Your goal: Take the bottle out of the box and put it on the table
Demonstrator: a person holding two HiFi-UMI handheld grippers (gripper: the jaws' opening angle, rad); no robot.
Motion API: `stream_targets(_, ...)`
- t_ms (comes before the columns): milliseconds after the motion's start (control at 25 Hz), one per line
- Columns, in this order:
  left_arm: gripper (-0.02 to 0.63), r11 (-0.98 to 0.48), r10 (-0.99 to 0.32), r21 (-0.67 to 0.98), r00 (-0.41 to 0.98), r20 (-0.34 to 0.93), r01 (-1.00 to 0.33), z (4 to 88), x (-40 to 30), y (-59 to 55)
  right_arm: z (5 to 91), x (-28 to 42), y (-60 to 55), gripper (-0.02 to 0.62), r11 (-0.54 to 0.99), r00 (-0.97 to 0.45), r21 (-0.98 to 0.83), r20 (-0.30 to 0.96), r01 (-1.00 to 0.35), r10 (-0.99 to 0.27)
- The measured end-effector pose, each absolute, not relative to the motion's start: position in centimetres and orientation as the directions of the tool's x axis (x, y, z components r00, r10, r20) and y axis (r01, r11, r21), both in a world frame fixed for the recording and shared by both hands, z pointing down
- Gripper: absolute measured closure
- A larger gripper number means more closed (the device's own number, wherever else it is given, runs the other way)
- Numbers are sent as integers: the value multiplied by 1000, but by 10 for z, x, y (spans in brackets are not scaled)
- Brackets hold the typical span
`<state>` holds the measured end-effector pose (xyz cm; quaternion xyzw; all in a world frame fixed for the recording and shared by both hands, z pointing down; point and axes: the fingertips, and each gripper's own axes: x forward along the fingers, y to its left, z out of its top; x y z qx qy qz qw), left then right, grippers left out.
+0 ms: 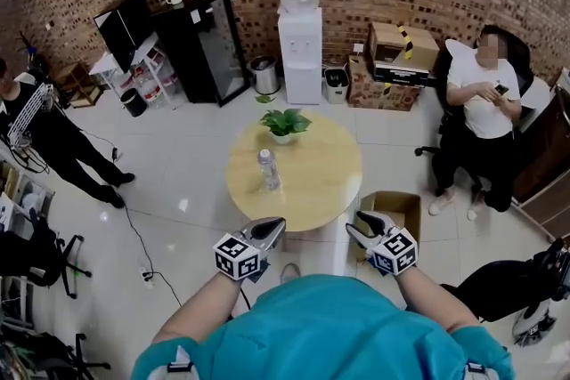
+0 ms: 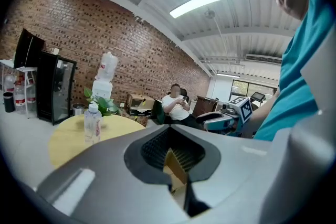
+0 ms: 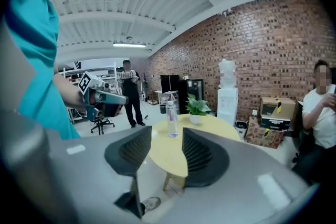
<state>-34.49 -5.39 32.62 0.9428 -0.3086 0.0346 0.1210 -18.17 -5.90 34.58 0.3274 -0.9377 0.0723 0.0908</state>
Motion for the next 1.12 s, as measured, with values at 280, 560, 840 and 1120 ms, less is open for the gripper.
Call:
stream_targets(280,606,-776,-599,163,792,114,-610,333,-278,88,376,-130,71,420,807,-804,-74,184,-585,-566)
stream_targets(560,606,-740,-652,152,754,73,-655,318,-351,185,361,-182,163,420,827,-819,-44,178,-560,-545)
stream_targets(840,606,-754,-644,141,764,31,-641,316,-461,253,351,-259,219,420,783,-778,-52,169,-620,-605)
stream_targets(1120,606,-780,-606,164,794,47,-604,330,-627,309,339,-395,285,420,710,-718,-107,147,-696,-681)
